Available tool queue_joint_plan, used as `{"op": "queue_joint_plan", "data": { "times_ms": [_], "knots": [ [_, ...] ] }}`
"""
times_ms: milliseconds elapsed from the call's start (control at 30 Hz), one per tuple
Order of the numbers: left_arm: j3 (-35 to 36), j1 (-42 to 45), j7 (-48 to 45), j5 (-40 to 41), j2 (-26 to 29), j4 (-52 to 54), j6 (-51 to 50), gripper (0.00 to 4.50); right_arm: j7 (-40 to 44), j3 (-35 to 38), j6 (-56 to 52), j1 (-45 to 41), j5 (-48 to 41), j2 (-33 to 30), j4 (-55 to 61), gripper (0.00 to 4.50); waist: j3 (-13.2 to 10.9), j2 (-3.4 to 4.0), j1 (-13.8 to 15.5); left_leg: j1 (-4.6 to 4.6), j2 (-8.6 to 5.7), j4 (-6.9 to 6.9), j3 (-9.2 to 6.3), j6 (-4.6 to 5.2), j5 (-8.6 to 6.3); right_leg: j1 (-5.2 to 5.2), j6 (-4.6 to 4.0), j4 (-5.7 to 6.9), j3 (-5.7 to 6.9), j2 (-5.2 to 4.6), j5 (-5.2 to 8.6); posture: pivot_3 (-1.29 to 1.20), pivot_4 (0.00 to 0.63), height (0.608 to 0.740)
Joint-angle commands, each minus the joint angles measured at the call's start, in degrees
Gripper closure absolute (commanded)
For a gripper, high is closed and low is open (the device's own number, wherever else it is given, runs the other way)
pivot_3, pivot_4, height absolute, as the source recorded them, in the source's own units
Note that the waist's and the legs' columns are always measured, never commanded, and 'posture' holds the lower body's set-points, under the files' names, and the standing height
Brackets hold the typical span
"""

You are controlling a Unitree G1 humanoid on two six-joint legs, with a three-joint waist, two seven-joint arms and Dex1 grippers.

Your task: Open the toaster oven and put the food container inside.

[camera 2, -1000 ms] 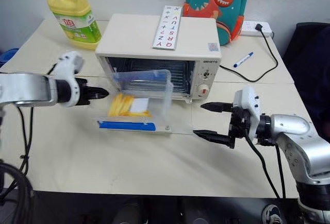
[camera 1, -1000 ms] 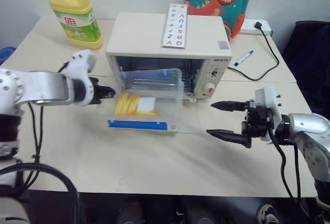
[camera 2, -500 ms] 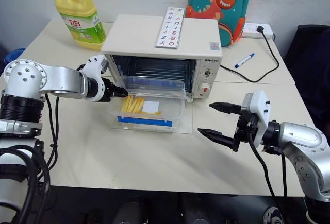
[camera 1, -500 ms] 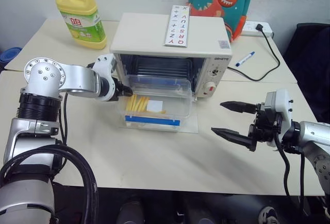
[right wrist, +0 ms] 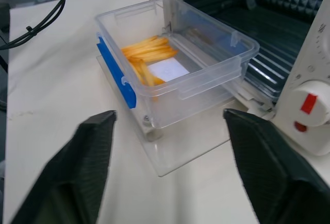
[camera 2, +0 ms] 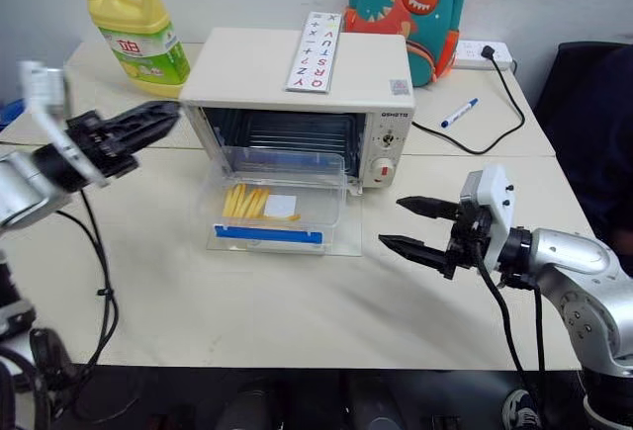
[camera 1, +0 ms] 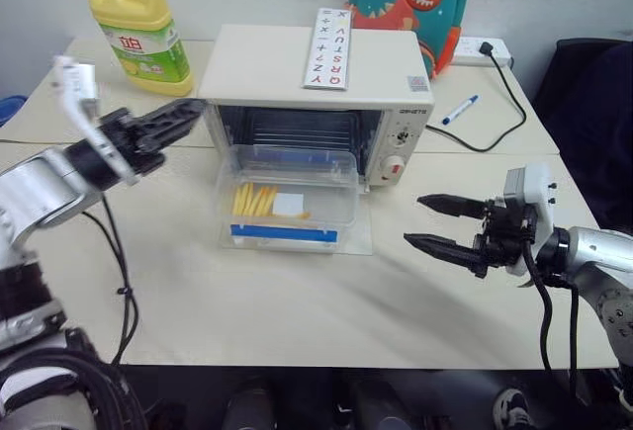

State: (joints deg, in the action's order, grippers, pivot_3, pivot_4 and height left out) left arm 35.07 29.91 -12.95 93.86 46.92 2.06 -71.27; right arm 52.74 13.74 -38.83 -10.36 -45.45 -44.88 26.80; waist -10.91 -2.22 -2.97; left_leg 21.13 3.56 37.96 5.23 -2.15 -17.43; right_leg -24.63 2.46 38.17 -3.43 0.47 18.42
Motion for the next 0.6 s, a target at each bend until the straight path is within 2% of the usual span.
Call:
{"op": "queue_joint_plan", "data": {
  "times_ms": [33, 100, 167, 233, 300, 367, 500, 600],
  "knots": [
    [3.85, -10.55, -22.43, -3.45, 4.69, 11.61, -1.78, 3.86, 0.54, -1.04, -0.37, 0.62, -1.87, 0.62, 1.54, 2.33, 0.00, 0.00, -0.17, -0.01, 0.00, -0.03, 0.02, 0.04, -0.02, 0.00, 0.00, -0.04, -0.01, -0.01, 0.00, 0.00, 0.150, 0.740],
    [0.07, -18.11, -29.48, -13.26, 7.00, 18.49, 3.79, 4.49, 0.51, -2.87, -0.43, 1.03, -1.82, 1.45, 2.03, 3.03, 0.00, 0.01, -0.15, -0.03, -0.01, -0.06, 0.02, 0.08, -0.05, 0.04, 0.00, -0.17, -0.01, -0.03, 0.00, 0.00, 0.150, 0.740],
    [-2.64, -22.43, -33.28, -18.44, 8.54, 21.95, 6.80, 4.50, 0.64, -4.18, -0.15, 1.15, -1.67, 1.94, 2.37, 3.79, 0.00, 0.00, 0.20, -0.04, -0.02, -0.07, -0.06, 0.10, -0.06, 0.12, 0.00, -0.25, 0.01, -0.04, 0.00, 0.00, 0.150, 0.740],
    [-6.67, -29.54, -37.95, -27.75, 10.25, 27.25, 12.83, 4.50, -0.43, -8.54, 0.73, 0.70, 0.60, 3.93, 2.87, 4.46, 0.03, -0.03, 0.13, 0.02, -0.02, -0.07, -0.07, 0.21, -0.12, 0.11, -0.01, -0.32, 0.00, -0.04, 0.00, 0.00, 0.150, 0.740],
    [-10.42, -34.70, -40.07, -35.54, 11.06, 30.00, 18.09, 4.50, -1.37, -13.67, 2.51, -0.14, 4.76, 5.77, 2.41, 4.46, 0.04, -0.03, -0.19, -0.01, 0.00, -0.12, -0.05, 0.53, -0.31, 0.13, -0.03, -0.37, -0.02, -0.06, -0.01, 0.00, 0.150, 0.740],
    [-14.03, -36.38, -40.04, -42.38, 11.38, 30.06, 23.16, 4.50, -3.17, -16.92, 3.58, -1.44, 8.53, 7.53, 0.30, 4.46, 0.03, -0.02, -0.41, -0.03, 0.00, -0.25, 0.04, 0.59, -0.35, 0.08, -0.04, -0.39, -0.07, -0.10, 0.00, 0.00, 0.150, 0.740],
    [-22.27, -30.31, -34.65, -53.53, 8.29, 25.07, 29.69, 4.50, -4.72, -22.14, 8.89, -4.84, 16.45, 11.88, -7.88, 4.46, 0.03, -0.02, -0.16, -0.03, -0.01, -0.32, 0.01, 0.61, -0.34, 0.02, -0.09, -0.39, -0.05, -0.08, -0.01, 0.00, 0.150, 0.740],
    [-24.22, -24.11, -32.32, -55.24, 3.70, 21.77, 31.71, 4.50, -5.50, -23.17, 12.47, -8.47, 19.96, 15.25, -14.23, 4.46, 0.03, -0.03, -0.10, 0.01, -0.03, -0.29, 0.02, 0.71, -0.36, 0.03, -0.03, -0.39, -0.04, -0.08, -0.06, 0.00, 0.150, 0.740]
  ]
}}
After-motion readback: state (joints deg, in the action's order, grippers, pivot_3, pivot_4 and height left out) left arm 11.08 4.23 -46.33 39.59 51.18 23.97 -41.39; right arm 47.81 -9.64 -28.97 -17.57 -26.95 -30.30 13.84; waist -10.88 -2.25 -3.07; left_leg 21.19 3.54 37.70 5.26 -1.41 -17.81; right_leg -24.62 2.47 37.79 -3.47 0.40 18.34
